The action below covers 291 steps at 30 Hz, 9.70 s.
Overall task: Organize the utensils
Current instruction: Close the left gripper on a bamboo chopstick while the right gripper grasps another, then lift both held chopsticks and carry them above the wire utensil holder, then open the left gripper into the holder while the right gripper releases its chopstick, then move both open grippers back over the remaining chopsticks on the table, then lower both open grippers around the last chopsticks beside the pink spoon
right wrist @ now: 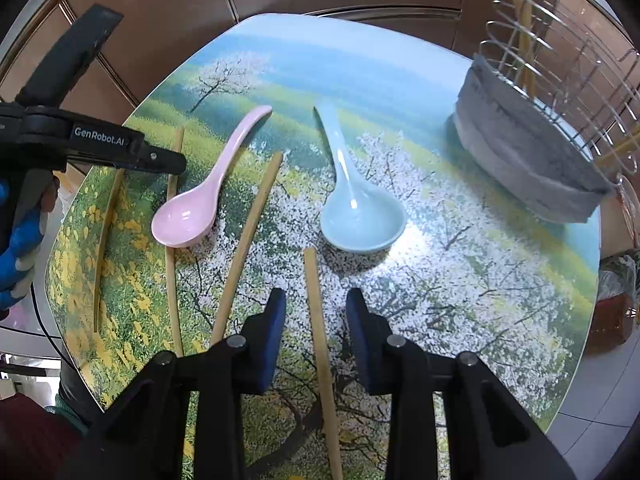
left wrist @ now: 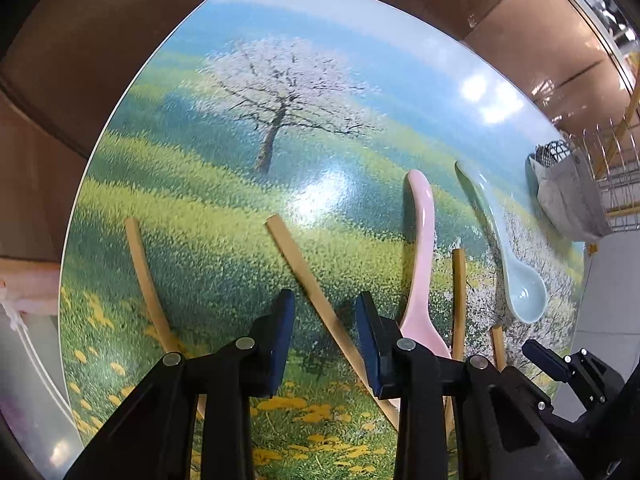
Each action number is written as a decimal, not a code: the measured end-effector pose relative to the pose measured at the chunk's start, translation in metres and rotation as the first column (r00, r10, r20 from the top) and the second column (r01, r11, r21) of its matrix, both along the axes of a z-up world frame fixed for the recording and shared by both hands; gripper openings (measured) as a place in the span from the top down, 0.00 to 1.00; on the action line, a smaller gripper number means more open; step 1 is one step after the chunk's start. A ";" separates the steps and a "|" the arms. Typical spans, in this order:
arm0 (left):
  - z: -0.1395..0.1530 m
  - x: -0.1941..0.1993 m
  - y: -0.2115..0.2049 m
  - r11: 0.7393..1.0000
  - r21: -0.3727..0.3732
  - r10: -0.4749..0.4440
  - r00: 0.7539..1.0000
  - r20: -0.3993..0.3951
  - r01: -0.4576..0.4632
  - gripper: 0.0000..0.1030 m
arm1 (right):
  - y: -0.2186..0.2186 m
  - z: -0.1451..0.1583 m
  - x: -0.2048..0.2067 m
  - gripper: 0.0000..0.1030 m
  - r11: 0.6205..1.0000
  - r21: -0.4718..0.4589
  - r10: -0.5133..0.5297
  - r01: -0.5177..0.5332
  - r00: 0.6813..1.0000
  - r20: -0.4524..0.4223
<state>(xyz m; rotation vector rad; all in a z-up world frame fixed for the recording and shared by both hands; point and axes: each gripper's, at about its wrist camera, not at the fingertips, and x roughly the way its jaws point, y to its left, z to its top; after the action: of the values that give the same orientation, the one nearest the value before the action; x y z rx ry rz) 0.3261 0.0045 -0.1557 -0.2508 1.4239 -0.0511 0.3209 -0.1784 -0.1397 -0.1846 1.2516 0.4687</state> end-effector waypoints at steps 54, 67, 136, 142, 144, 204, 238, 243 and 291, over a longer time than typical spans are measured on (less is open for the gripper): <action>-0.011 0.013 -0.044 0.988 0.063 -0.144 0.987 0.073 0.140 0.94 | 0.026 -0.016 0.007 0.94 0.993 -0.117 0.023 -0.024 1.000 -0.003; 0.025 -0.024 -0.011 0.997 0.019 -0.074 0.977 0.201 0.072 0.94 | -0.006 0.030 -0.045 0.94 1.000 0.015 0.003 -0.005 0.988 0.156; 0.216 0.085 -0.207 0.952 -0.064 -0.115 0.543 0.832 0.299 0.94 | -0.155 0.222 0.093 0.94 0.873 0.424 -0.485 0.239 0.509 0.711; 0.179 0.091 -0.216 0.957 -0.015 -0.152 0.545 0.825 0.291 0.94 | -0.152 0.185 0.097 0.93 0.882 0.389 -0.472 0.267 0.526 0.708; 0.173 0.091 -0.217 0.956 -0.009 -0.162 0.551 0.819 0.294 0.94 | -0.151 0.178 0.098 0.93 0.884 0.381 -0.467 0.271 0.535 0.704; 0.220 -0.150 0.023 0.988 0.132 -0.054 0.609 0.791 -0.084 0.18 | -0.082 0.232 -0.153 0.41 0.912 0.319 -0.411 0.259 0.600 0.687; 0.056 -0.086 0.067 0.974 0.178 0.045 0.889 0.456 -0.141 0.32 | 0.003 0.090 -0.043 0.63 0.965 0.194 -0.234 0.176 0.911 0.340; 0.047 -0.081 0.070 0.976 0.172 0.049 0.901 0.432 -0.136 0.32 | 0.012 0.075 -0.032 0.63 0.967 0.189 -0.225 0.172 0.924 0.309; 0.002 -0.051 0.072 0.984 0.146 0.053 0.948 0.315 -0.103 0.32 | 0.033 0.026 0.014 0.65 0.987 0.117 -0.133 0.114 0.976 0.170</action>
<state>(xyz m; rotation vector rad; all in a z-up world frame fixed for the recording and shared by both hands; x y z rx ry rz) 0.2748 0.0764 -0.1534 -0.1568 1.0967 0.0870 0.3344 -0.1458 -0.1141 -0.0558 1.0541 0.4013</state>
